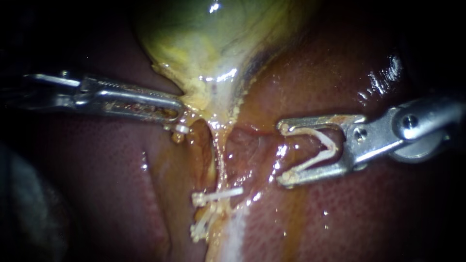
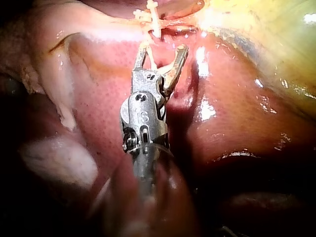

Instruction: Clipping second clip right tube

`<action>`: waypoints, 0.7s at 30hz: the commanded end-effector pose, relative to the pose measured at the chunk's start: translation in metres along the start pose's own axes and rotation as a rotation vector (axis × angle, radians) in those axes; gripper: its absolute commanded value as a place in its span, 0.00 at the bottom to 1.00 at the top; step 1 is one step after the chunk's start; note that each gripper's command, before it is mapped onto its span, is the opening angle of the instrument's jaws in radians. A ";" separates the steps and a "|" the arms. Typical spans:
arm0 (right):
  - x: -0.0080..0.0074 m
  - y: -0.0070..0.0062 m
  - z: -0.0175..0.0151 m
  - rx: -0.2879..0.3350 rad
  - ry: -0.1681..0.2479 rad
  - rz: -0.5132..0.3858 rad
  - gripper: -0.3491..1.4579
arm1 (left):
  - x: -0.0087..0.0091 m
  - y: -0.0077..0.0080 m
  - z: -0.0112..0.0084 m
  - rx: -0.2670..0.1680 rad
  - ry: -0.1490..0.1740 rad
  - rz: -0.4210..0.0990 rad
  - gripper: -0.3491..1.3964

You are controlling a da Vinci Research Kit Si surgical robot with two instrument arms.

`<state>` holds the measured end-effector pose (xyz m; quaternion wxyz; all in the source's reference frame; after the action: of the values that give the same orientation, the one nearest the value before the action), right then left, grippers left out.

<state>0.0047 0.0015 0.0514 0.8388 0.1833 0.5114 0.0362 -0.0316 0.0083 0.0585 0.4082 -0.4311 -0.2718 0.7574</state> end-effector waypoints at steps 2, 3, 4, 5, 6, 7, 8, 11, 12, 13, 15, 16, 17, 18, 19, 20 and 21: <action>0.0000 0.0000 0.0000 0.000 0.000 0.001 0.47 | 0.0002 0.0002 -0.0007 -0.004 -0.001 -0.001 0.00; 0.0000 0.0000 0.0000 0.000 0.000 0.001 0.47 | 0.0002 0.0004 -0.0012 -0.006 -0.002 -0.002 0.00; 0.0000 0.0000 0.0000 0.000 0.000 0.000 0.47 | 0.0004 0.0006 -0.0017 -0.009 -0.003 -0.003 0.00; 0.0000 0.0000 0.0000 0.000 0.000 0.000 0.47 | 0.0006 0.0011 -0.0025 -0.012 -0.005 -0.005 0.00; 0.0000 0.0000 0.0000 0.000 0.000 0.000 0.47 | 0.0008 0.0014 -0.0032 -0.013 -0.005 -0.007 0.00; 0.0000 0.0000 0.0000 0.000 0.000 0.000 0.47 | 0.0011 0.0019 -0.0039 -0.011 -0.004 -0.009 0.00; 0.0000 0.0000 0.0000 0.000 0.000 0.000 0.47 | 0.0014 0.0025 -0.0048 -0.006 -0.001 -0.012 0.00; 0.0000 -0.0001 0.0000 0.000 0.000 0.000 0.47 | 0.0022 0.0039 -0.0063 -0.012 0.015 -0.021 0.00; 0.0001 -0.0001 0.0000 0.000 0.000 0.000 0.47 | 0.0024 0.0043 -0.0065 -0.014 0.018 -0.024 0.00; 0.0001 -0.0001 0.0001 0.000 0.000 0.000 0.47 | 0.0026 0.0047 -0.0067 -0.015 0.020 -0.032 0.00; 0.0002 -0.0002 0.0001 -0.003 0.000 0.000 0.47 | 0.0030 0.0054 -0.0067 -0.016 0.023 -0.023 0.00; 0.0002 -0.0002 0.0002 -0.004 0.000 0.001 0.47 | 0.0030 0.0056 -0.0067 -0.016 0.024 -0.023 0.00; 0.0003 -0.0002 0.0003 0.002 0.000 0.001 0.47 | 0.0030 0.0058 -0.0067 -0.015 0.024 -0.023 0.00; 0.0005 -0.0003 0.0005 0.004 -0.003 0.001 0.47 | 0.0030 0.0060 -0.0067 -0.015 0.024 -0.023 0.00; 0.0006 -0.0003 0.0006 0.006 -0.003 0.001 0.47 | 0.0030 0.0060 -0.0066 -0.014 0.024 -0.024 0.00; 0.0008 -0.0003 0.0010 0.011 0.000 0.003 0.47 | 0.0030 0.0060 -0.0066 -0.014 0.025 -0.018 0.00; 0.0010 -0.0003 0.0012 0.019 0.002 0.015 0.47 | 0.0030 0.0060 -0.0066 -0.014 0.025 -0.018 0.00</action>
<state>0.0066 0.0012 0.0508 0.8356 0.2006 0.5097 0.0403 -0.0290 0.0081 0.0493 0.4154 -0.4408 -0.2766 0.7461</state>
